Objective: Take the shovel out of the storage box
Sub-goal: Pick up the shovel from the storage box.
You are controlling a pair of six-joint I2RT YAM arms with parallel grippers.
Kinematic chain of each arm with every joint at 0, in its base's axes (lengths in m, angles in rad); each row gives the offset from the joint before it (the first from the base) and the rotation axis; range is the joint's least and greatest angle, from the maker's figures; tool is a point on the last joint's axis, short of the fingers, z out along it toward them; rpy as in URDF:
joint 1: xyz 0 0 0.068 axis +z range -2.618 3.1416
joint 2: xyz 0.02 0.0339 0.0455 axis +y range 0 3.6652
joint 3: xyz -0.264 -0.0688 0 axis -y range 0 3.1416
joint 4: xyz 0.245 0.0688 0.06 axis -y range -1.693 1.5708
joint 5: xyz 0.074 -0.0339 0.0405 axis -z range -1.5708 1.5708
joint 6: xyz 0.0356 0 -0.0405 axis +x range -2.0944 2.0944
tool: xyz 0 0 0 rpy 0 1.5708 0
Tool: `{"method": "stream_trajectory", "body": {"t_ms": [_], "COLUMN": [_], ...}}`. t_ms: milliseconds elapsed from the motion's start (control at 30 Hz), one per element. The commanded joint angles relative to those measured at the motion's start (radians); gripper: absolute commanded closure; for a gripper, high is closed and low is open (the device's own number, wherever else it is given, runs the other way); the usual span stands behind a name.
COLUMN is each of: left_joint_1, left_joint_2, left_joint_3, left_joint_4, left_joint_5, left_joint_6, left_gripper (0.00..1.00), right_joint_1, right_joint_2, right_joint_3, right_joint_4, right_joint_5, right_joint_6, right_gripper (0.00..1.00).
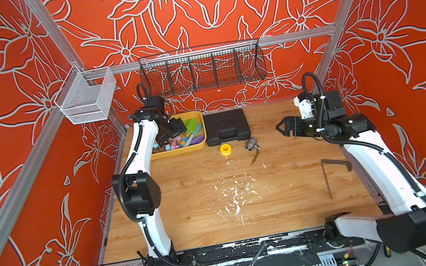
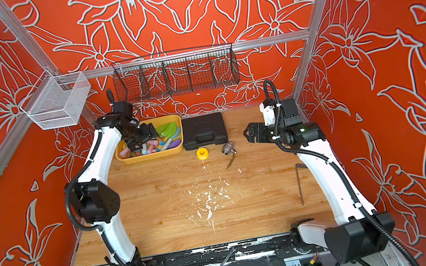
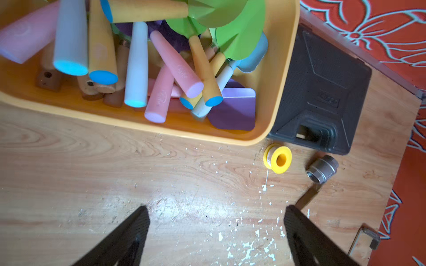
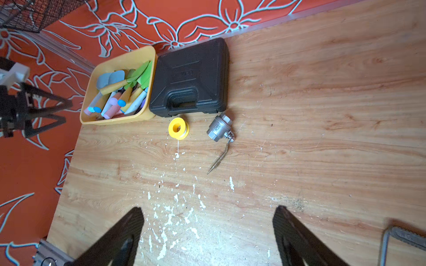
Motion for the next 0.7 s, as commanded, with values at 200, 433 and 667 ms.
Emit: {"method": "stream_trajectory", "body": {"t_ms": [200, 433, 667], "left_joint_1": [0.005, 0.012, 0.017], "left_joint_2": [0.166, 0.214, 0.283], "left_joint_3": [0.161, 0.188, 0.264], "left_joint_4": [-0.118, -0.105, -0.14], "left_joint_5": [0.011, 0.025, 0.031], "left_joint_6": [-0.063, -0.091, -0.113], "left_gripper": [0.14, 0.22, 0.25], "right_joint_1": [0.058, 0.059, 0.059], "right_joint_2": [0.11, 0.156, 0.158], "right_joint_3": [0.05, 0.054, 0.037], "right_joint_4": [-0.161, -0.197, -0.19], "right_joint_5": [0.048, 0.083, 0.067], "right_joint_6": [0.011, 0.028, 0.016], "right_gripper": [0.14, 0.14, 0.14]}}
